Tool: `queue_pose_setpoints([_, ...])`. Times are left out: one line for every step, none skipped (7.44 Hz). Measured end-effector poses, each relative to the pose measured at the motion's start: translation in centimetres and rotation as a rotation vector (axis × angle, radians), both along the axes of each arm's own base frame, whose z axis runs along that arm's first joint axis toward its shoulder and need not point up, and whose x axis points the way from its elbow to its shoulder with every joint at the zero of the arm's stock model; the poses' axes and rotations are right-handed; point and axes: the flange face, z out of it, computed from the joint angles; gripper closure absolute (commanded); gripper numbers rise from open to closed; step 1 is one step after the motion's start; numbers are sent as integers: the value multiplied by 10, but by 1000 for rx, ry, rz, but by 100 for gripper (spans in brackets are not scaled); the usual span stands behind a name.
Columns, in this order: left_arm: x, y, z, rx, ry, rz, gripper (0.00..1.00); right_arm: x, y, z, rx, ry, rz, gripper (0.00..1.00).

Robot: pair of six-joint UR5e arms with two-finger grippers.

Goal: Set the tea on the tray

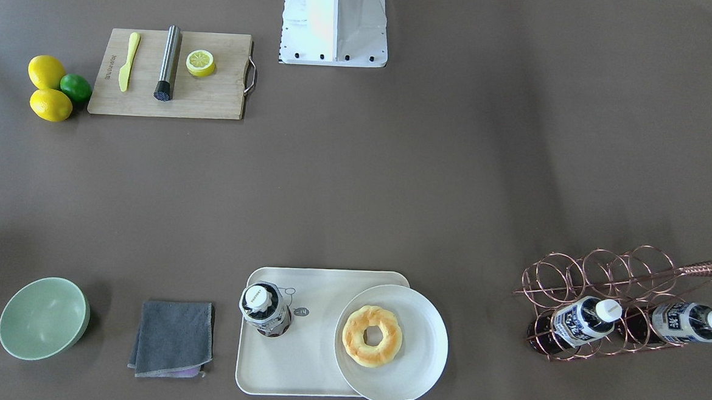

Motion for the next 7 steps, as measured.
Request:
queue_pose_setpoints([-3, 2, 2, 5, -2, -4, 1, 11, 15, 30, -53, 5, 11, 0])
queue_pose_setpoints([-5, 9, 9, -6, -1, -10, 1, 19, 26, 50, -90, 12, 25, 0])
queue_pose_setpoints([-6, 17, 23, -38, 2, -15, 1, 26, 33, 60, -112, 14, 38, 0])
queue_pose_setpoints([-7, 22, 37, -65, 5, -16, 1, 29, 36, 64, -122, 13, 45, 0])
queue_pose_setpoints([-7, 25, 45, -82, 5, -15, 1, 30, 36, 64, -123, 10, 49, 0])
queue_pose_setpoints([-7, 26, 47, -86, 4, -16, 1, 30, 36, 64, -124, 9, 50, 0])
queue_pose_setpoints([-7, 27, 48, -88, 4, -16, 1, 30, 37, 64, -126, 8, 51, 0])
